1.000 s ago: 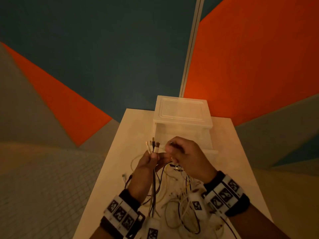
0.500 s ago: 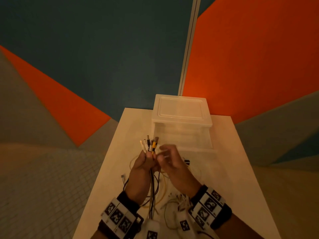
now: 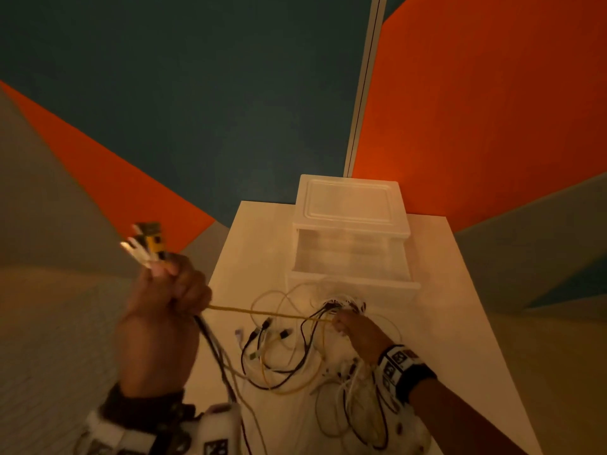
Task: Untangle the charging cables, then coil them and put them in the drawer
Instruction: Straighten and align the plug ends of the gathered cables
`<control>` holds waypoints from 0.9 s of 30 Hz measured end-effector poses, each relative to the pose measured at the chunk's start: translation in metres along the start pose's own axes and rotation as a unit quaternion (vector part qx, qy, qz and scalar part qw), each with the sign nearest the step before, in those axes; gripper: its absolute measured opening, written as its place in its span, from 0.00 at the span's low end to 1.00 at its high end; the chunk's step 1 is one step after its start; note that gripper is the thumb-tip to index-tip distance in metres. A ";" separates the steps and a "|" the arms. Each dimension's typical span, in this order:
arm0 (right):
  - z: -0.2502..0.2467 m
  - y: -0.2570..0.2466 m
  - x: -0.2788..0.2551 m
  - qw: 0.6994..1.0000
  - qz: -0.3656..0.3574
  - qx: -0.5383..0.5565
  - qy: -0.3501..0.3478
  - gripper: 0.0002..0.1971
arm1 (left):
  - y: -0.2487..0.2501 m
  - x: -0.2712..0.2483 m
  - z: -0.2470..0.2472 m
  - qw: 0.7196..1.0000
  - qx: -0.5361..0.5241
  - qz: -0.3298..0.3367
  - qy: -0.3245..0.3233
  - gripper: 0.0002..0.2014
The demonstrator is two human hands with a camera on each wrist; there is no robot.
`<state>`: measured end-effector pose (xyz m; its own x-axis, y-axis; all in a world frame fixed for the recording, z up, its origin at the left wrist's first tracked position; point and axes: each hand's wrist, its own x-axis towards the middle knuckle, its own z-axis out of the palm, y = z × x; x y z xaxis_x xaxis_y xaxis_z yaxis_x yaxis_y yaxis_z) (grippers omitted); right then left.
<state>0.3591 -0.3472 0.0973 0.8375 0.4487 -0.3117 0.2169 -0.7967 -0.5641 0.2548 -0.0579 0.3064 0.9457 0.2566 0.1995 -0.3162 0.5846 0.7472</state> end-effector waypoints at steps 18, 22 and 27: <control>-0.013 -0.077 -0.016 0.963 -0.183 0.079 0.180 0.10 | -0.140 -0.018 0.017 0.939 0.013 -0.327 0.102 0.08; -0.008 -0.078 -0.026 0.962 -0.183 0.087 0.186 0.08 | -0.133 -0.016 0.011 0.950 0.154 -0.257 0.087 0.07; 0.006 -0.074 -0.029 0.972 -0.172 0.092 0.130 0.12 | -0.119 -0.020 0.014 0.959 0.186 -0.206 0.064 0.09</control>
<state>0.3159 -0.2991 0.1439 0.8344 0.5401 0.1099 0.4337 -0.5203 -0.7357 0.2743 -0.1436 0.2218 0.9602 0.1696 -0.2220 0.1522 0.3486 0.9248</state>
